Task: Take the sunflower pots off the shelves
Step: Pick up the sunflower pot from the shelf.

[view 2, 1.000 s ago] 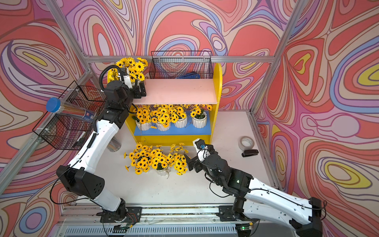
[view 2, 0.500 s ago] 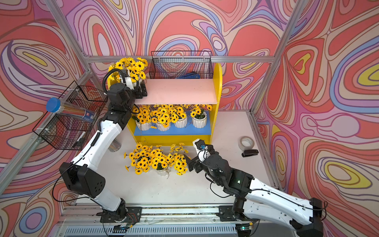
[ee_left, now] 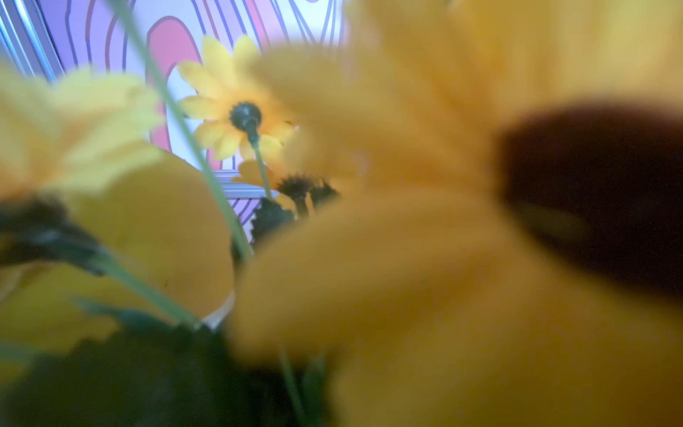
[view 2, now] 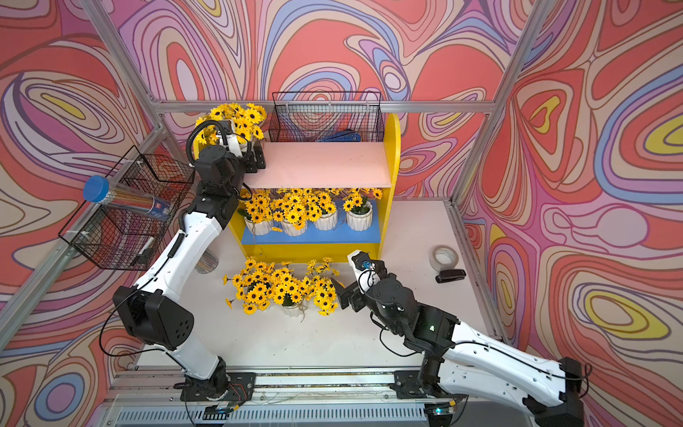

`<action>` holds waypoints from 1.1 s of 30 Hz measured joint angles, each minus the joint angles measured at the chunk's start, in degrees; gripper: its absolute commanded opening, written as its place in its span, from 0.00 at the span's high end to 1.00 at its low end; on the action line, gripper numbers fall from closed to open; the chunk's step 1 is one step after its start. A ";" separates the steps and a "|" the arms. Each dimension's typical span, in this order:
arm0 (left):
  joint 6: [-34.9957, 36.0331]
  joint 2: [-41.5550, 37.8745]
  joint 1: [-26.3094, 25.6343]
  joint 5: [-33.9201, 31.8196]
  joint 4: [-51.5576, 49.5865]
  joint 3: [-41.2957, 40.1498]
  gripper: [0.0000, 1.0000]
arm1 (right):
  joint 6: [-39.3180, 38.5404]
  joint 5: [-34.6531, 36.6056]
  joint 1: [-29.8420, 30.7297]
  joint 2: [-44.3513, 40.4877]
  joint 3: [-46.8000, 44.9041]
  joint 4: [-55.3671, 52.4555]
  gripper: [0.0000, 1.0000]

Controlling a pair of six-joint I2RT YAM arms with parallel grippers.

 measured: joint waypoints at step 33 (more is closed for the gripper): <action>-0.57 -2.14 1.05 7.89 -5.14 0.35 1.00 | -0.66 0.09 0.00 -0.35 -0.02 1.62 0.03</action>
